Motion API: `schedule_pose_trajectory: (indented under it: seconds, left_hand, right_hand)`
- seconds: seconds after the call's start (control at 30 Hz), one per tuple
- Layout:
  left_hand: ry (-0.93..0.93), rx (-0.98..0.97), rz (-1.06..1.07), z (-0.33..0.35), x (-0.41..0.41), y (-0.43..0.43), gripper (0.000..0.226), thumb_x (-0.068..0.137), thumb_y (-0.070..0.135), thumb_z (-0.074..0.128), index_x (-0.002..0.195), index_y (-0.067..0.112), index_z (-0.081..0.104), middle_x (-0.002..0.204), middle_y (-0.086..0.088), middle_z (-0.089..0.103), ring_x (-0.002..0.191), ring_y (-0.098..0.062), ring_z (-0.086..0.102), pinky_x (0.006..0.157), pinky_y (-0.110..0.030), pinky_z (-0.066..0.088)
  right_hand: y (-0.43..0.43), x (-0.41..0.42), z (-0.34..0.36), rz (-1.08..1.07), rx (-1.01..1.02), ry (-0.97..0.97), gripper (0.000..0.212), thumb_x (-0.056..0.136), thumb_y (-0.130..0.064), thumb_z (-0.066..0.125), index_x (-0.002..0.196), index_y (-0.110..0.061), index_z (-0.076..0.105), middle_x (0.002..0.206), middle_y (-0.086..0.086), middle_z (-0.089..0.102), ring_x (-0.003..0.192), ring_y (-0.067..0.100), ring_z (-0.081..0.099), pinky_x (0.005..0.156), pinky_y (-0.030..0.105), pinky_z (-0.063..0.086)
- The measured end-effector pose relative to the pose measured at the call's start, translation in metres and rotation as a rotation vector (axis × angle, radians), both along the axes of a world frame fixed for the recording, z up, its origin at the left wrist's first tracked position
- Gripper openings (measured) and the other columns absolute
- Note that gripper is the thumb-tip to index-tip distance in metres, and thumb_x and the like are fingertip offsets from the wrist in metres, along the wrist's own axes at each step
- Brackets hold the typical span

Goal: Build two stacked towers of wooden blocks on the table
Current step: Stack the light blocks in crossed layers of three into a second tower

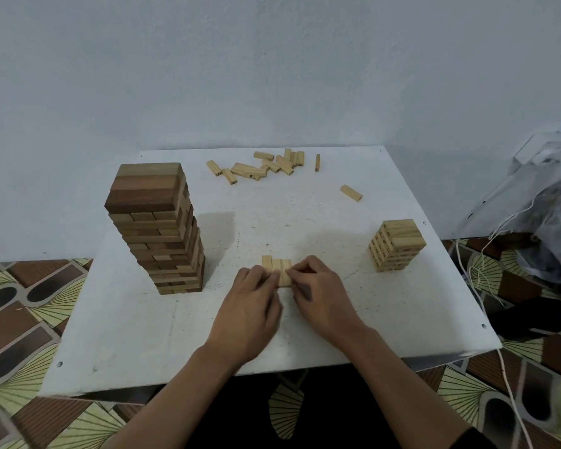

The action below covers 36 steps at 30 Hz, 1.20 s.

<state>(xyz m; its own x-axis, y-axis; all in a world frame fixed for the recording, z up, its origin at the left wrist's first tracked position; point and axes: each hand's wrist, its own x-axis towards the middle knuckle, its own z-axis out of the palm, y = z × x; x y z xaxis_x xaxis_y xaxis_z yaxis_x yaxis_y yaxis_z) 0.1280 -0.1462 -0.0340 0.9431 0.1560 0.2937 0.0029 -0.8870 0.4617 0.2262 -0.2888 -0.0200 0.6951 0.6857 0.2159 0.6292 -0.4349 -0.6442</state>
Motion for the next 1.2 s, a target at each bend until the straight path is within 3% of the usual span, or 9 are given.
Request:
schedule_pose_trajectory:
  seconds: [0.1,0.27,0.37,0.5,0.6,0.7,1.0,1.2]
  left_hand:
    - [0.012,-0.078,-0.045,0.004,-0.008,0.002,0.032,0.097,0.015,0.059,0.128,0.009,0.064,0.105,0.003,0.049,0.095,-0.013,0.049,0.083,-0.028,0.048]
    - [-0.009,-0.251,-0.025,0.009,-0.011,0.014,0.043,0.092,0.017,0.071,0.134,0.014,0.063,0.114,0.008,0.055,0.101,-0.003,0.057,0.089,-0.018,0.046]
    - [0.036,-0.283,0.007,0.011,-0.009,0.021,0.068,0.087,0.03,0.079,0.148,0.019,0.049,0.129,0.008,0.048,0.109,-0.001,0.054,0.095,-0.008,0.038]
    - [0.189,-0.234,0.016,0.014,0.005,0.028,0.091,0.084,0.041,0.08,0.157,0.015,0.031,0.141,0.004,0.04,0.115,-0.008,0.049,0.101,-0.019,0.04]
    - [0.21,-0.221,0.009,0.017,0.019,0.032,0.075,0.083,0.035,0.082,0.147,0.013,0.048,0.124,0.007,0.049,0.099,-0.003,0.05,0.087,-0.009,0.039]
    - [0.19,-0.227,-0.021,0.016,0.025,0.035,0.054,0.081,0.033,0.083,0.129,0.017,0.065,0.112,0.009,0.053,0.098,-0.003,0.054,0.086,-0.02,0.048]
    - [0.199,-0.283,-0.01,0.015,0.024,0.037,0.06,0.079,0.032,0.086,0.133,0.018,0.062,0.112,0.008,0.052,0.099,-0.002,0.054,0.085,-0.008,0.043]
    - [0.215,-0.335,-0.017,0.019,0.024,0.037,0.053,0.077,0.03,0.088,0.124,0.019,0.067,0.11,0.006,0.053,0.098,-0.006,0.056,0.086,-0.015,0.048]
  right_hand:
    - [-0.007,0.005,0.004,0.044,-0.016,0.036,0.027,0.09,-0.008,0.069,0.116,-0.006,0.072,0.105,-0.004,0.057,0.093,0.009,0.058,0.085,0.019,0.049]
    - [-0.013,0.015,0.009,0.037,-0.008,0.129,0.037,0.086,-0.018,0.078,0.122,-0.015,0.071,0.109,-0.009,0.059,0.093,0.002,0.059,0.082,0.006,0.042]
    - [-0.012,0.024,0.015,0.057,-0.045,0.155,0.059,0.08,-0.027,0.084,0.135,-0.021,0.062,0.118,-0.013,0.054,0.1,0.001,0.056,0.089,0.014,0.045]
    - [-0.003,0.038,0.023,0.143,-0.222,0.17,0.083,0.074,-0.043,0.087,0.145,-0.021,0.05,0.129,-0.012,0.05,0.11,0.006,0.051,0.095,0.026,0.045]
    - [0.003,0.045,0.022,0.2,-0.27,0.148,0.072,0.074,-0.043,0.086,0.137,-0.02,0.06,0.117,-0.009,0.051,0.107,0.009,0.049,0.092,0.029,0.044]
    - [0.005,0.048,0.019,0.22,-0.234,0.146,0.051,0.075,-0.039,0.086,0.12,-0.023,0.07,0.107,-0.007,0.052,0.097,0.01,0.051,0.085,0.032,0.048]
    - [0.002,0.055,0.014,0.28,-0.245,0.154,0.061,0.081,-0.044,0.081,0.135,-0.024,0.061,0.113,-0.013,0.048,0.103,0.004,0.047,0.085,0.019,0.042]
    - [0.002,0.055,0.017,0.319,-0.257,0.172,0.051,0.084,-0.04,0.079,0.129,-0.024,0.064,0.112,-0.012,0.046,0.105,0.004,0.045,0.086,0.021,0.041]
